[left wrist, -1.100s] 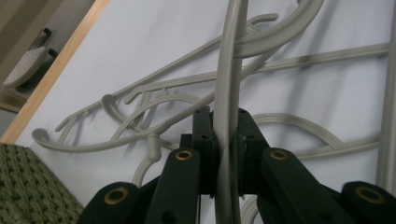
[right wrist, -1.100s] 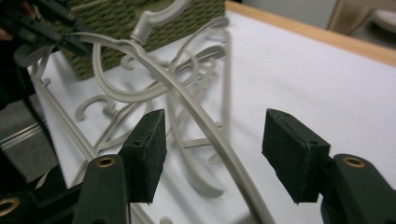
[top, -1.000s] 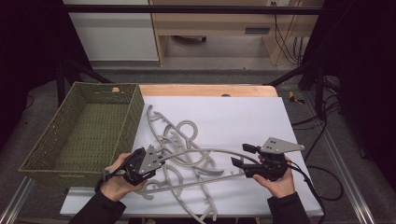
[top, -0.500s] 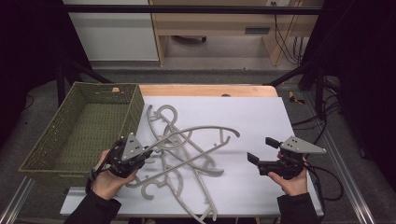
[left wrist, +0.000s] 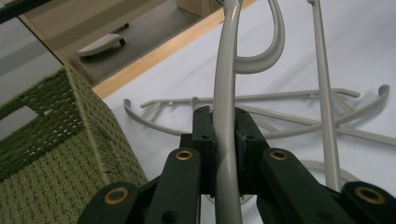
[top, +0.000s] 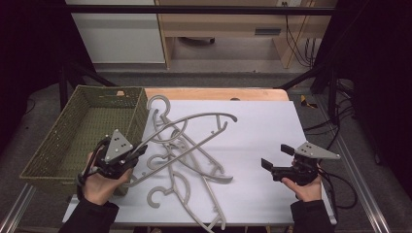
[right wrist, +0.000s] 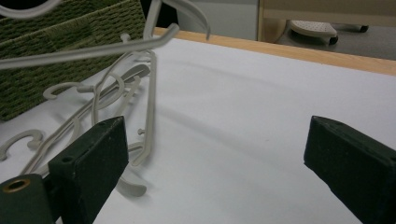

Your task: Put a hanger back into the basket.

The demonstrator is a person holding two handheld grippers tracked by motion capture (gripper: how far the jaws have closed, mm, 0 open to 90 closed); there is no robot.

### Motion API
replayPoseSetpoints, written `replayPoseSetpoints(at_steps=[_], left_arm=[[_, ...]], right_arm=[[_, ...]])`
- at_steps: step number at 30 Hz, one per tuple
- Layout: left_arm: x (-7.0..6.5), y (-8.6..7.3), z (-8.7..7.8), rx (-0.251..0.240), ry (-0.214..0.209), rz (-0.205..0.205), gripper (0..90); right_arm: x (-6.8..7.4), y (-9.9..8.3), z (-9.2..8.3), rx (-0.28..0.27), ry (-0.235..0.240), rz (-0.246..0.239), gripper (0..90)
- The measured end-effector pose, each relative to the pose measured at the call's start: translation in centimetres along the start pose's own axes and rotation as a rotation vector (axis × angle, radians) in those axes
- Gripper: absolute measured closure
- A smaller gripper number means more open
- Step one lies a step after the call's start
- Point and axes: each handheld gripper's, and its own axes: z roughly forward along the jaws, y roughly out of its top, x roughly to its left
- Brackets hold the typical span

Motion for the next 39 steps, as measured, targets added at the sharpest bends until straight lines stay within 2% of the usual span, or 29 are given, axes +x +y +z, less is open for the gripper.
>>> replayPoseSetpoints(at_steps=[6, 9, 10, 13, 14, 19, 21, 22, 25, 28, 29, 30, 31, 32, 33, 34, 38, 39], left_arm=[[1.8, 0.7, -1.0, -0.035, 0.036, -0.015, 82.0], [3.3, 1.3, -1.5, -0.051, 0.063, -0.019, 82.0], [3.3, 1.3, -1.5, -0.051, 0.063, -0.019, 82.0], [5.1, 1.7, -2.0, -0.067, 0.09, -0.032, 82.0], [5.1, 1.7, -2.0, -0.067, 0.09, -0.032, 82.0], [7.6, 1.6, -2.2, -0.085, 0.096, -0.053, 82.0], [9.1, 1.3, -2.2, -0.086, 0.118, -0.063, 82.0], [9.1, 1.3, -2.2, -0.086, 0.118, -0.063, 82.0], [10.5, 0.7, -2.3, -0.067, 0.151, -0.08, 82.0], [11.3, 0.3, -2.3, -0.069, 0.152, -0.08, 82.0], [12.1, -0.3, -2.4, -0.071, 0.157, -0.095, 82.0], [12.1, -0.3, -2.4, -0.071, 0.157, -0.095, 82.0], [12.9, -0.9, -2.4, -0.069, 0.158, -0.104, 82.0], [12.9, -0.9, -2.4, -0.069, 0.158, -0.104, 82.0], [13.6, -1.6, -2.5, -0.055, 0.168, -0.113, 82.0], [13.6, -1.6, -2.5, -0.055, 0.168, -0.113, 82.0], [15.1, -3.3, -2.7, -0.024, 0.202, -0.122, 81.9], [15.1, -3.3, -2.7, -0.024, 0.202, -0.122, 81.9]], right_arm=[[0.0, 0.0, 0.0, -0.005, -0.003, 0.009, 5.7], [0.1, 0.1, -0.1, -0.013, -0.003, 0.016, 5.2], [0.1, 0.1, -0.1, -0.013, -0.003, 0.016, 5.2], [0.1, 0.1, -0.1, -0.017, -0.01, 0.017, 4.8], [0.1, 0.1, -0.1, -0.017, -0.01, 0.017, 4.8], [0.2, 0.1, 0.0, -0.012, -0.013, 0.018, 3.9], [0.2, 0.1, 0.0, -0.009, -0.013, 0.015, 3.8], [0.2, 0.1, 0.0, -0.009, -0.013, 0.015, 3.8], [0.1, 0.1, 0.0, -0.002, -0.012, 0.003, 3.7], [0.1, 0.0, 0.0, 0.003, -0.011, 0.0, 3.8], [0.1, 0.1, 0.1, 0.002, -0.009, 0.007, 3.8], [0.2, 0.0, 0.1, 0.002, -0.01, 0.006, 3.8], [0.2, 0.0, 0.1, 0.002, -0.009, 0.006, 3.8], [0.2, 0.0, 0.1, 0.002, -0.009, 0.006, 3.8], [0.1, 0.0, 0.1, 0.003, -0.01, 0.006, 3.8], [0.1, 0.0, 0.1, 0.003, -0.01, 0.006, 3.8], [0.1, 0.0, 0.2, 0.01, -0.007, 0.003, 3.8], [0.1, 0.0, 0.2, 0.01, -0.007, 0.003, 3.8]])
